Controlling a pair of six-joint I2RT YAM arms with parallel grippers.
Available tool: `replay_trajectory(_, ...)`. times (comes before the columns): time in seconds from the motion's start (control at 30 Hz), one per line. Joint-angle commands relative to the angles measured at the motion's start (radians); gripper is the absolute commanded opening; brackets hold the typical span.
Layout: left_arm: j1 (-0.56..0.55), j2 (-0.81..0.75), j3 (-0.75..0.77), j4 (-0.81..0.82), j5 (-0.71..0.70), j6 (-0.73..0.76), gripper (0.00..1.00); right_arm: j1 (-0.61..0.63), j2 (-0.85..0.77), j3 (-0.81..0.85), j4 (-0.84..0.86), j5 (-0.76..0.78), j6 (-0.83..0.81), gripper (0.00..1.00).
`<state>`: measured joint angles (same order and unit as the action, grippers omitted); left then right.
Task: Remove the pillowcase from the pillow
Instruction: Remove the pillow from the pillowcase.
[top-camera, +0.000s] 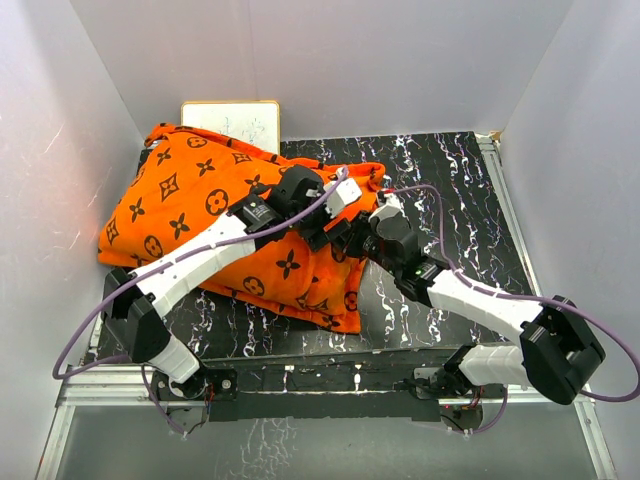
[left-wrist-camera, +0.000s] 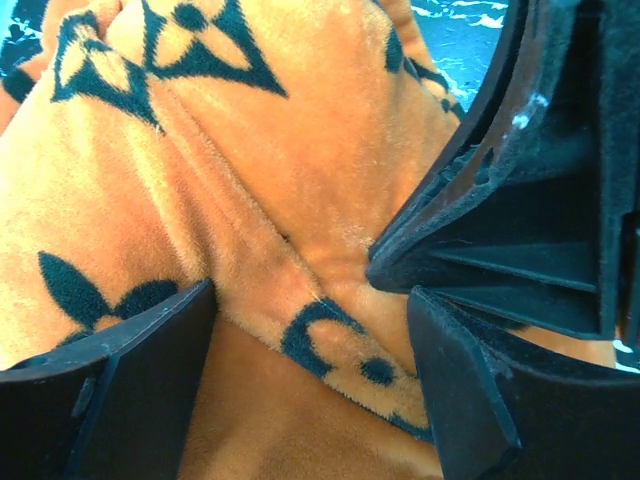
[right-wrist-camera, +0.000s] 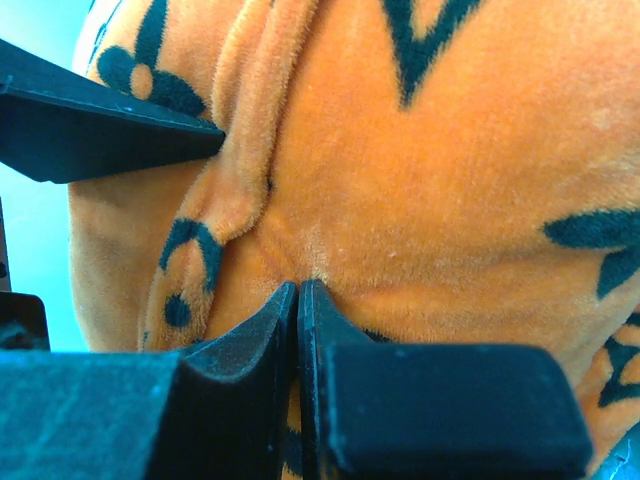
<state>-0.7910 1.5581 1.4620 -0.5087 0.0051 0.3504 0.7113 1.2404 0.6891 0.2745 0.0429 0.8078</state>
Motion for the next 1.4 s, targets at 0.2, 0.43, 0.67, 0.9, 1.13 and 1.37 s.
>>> replay_trajectory(0.2, -0.008, -0.078, 0.017, 0.052, -0.221, 0.087, 0.54, -0.003, 0.006, -0.071, 0.038, 0.0, 0.055, 0.08)
replay_trajectory(0.43, -0.007, -0.123, 0.012, -0.01, -0.19, 0.148, 0.52, -0.026, 0.045, -0.113, 0.082, -0.029, 0.1, 0.08)
replay_trajectory(0.67, 0.001, -0.135, -0.042, 0.059, -0.334, 0.243, 0.48, -0.026, 0.031, -0.085, 0.041, -0.013, 0.062, 0.08)
replay_trajectory(0.9, 0.017, -0.129, -0.021, -0.012, -0.267, 0.195, 0.45, -0.026, 0.019, -0.066, -0.001, 0.001, 0.043, 0.08)
replay_trajectory(1.13, 0.233, -0.08, 0.002, -0.161, -0.002, -0.019, 0.03, 0.036, -0.133, 0.052, -0.185, 0.262, -0.125, 0.21)
replay_trajectory(1.37, 0.337, -0.038, 0.004, -0.264, 0.241, -0.118, 0.0, 0.123, -0.026, 0.232, -0.257, 0.306, -0.181, 0.31)
